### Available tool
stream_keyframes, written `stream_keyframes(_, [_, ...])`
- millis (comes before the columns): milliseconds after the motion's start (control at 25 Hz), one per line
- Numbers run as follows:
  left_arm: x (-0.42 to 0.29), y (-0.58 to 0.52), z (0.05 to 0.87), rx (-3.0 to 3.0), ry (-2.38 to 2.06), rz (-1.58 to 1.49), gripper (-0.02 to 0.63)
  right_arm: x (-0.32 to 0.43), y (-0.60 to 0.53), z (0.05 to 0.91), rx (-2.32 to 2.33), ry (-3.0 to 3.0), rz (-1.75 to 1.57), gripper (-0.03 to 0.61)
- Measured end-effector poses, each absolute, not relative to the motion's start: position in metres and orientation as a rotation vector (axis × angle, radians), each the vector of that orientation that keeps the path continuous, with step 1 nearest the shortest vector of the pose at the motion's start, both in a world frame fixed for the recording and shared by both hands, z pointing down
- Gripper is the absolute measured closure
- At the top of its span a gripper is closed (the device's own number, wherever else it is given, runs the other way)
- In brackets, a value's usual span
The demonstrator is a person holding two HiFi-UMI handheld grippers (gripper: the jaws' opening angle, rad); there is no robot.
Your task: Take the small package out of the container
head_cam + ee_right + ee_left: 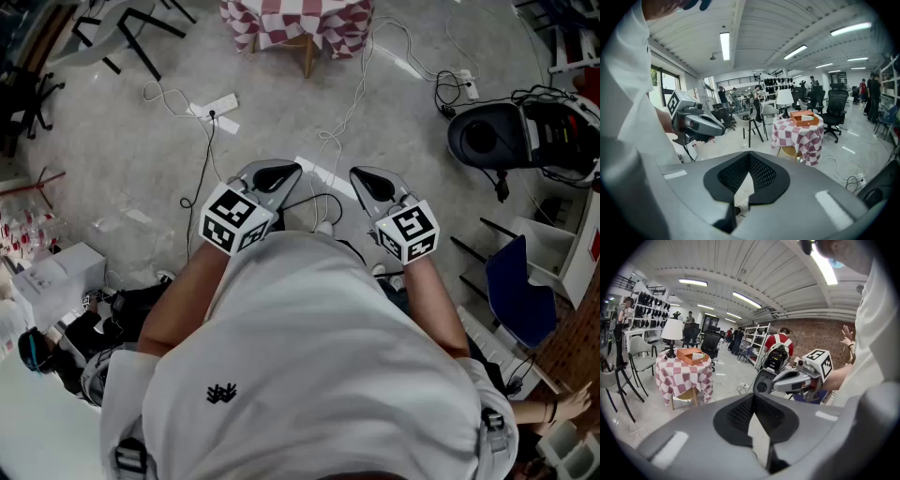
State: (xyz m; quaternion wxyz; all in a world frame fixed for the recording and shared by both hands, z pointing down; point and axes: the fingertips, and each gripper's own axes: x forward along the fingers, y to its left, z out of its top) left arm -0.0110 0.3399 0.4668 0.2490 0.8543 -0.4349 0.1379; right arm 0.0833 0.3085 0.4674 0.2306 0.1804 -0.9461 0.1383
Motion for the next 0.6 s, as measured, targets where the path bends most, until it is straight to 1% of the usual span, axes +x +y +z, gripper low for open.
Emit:
stream_keyframes(200, [-0.071,0.309,0.466,2.335,-1.166,0.363,0.558,0.015,0.28,0.462,0.48,-2.593,0.338,0.578])
stream_keyframes(360, [-0.105,0.29,0.473,2.364,-1.088,0.374,0.558,-0.029,0.26,0.459,0.504,-2.585,0.338,0.578])
stream_keyframes(600, [-0.121,0.259,0.484,2.388,-1.042,0.396,0.558,-0.048,0.237,0.457,0.537,-2.549,0.37,0.578])
